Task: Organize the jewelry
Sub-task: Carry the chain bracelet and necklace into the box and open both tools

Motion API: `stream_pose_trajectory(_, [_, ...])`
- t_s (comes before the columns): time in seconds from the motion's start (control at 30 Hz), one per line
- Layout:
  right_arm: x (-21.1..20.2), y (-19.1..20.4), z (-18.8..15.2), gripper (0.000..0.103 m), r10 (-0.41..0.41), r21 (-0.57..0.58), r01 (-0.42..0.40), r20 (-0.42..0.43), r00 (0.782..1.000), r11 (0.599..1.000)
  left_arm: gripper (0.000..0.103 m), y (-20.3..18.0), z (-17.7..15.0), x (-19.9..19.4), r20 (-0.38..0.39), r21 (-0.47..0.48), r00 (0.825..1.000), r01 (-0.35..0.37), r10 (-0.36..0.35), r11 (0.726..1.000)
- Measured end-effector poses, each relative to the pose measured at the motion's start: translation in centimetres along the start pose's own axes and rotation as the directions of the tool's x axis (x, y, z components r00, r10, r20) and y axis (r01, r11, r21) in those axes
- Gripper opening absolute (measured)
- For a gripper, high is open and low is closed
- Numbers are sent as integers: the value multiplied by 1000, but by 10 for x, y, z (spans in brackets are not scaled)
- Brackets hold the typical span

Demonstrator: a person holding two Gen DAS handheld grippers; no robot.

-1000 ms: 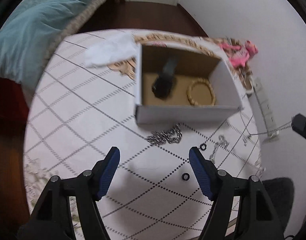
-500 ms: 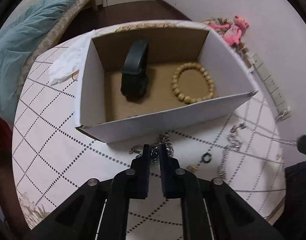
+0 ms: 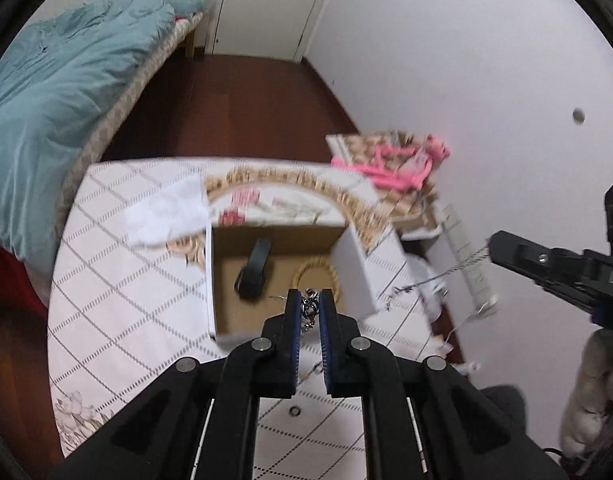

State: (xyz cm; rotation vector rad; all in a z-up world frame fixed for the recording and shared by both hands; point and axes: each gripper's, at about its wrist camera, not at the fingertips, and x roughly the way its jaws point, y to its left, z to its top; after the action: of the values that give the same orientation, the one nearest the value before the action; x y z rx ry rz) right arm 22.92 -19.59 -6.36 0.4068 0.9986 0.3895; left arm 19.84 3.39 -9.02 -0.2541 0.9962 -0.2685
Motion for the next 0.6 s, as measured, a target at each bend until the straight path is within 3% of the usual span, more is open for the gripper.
stream_pose_trajectory(0.2, [4,28,34,10,9,-76,-9,9,1000,997,6,6,32,-2,25,-12,1000,3,-3,1000])
stream_pose_trajectory(0.4, [45,32,44,10,-17,-89,11,-73,997,996,6,26,36,37,-74,-53,997,1,-5,999])
stream_pose_trajectory(0.6, [97,21,38,10,-61,-81,46,-186,981,996,7,40,26,78,-198,-104,980,-21,0,994])
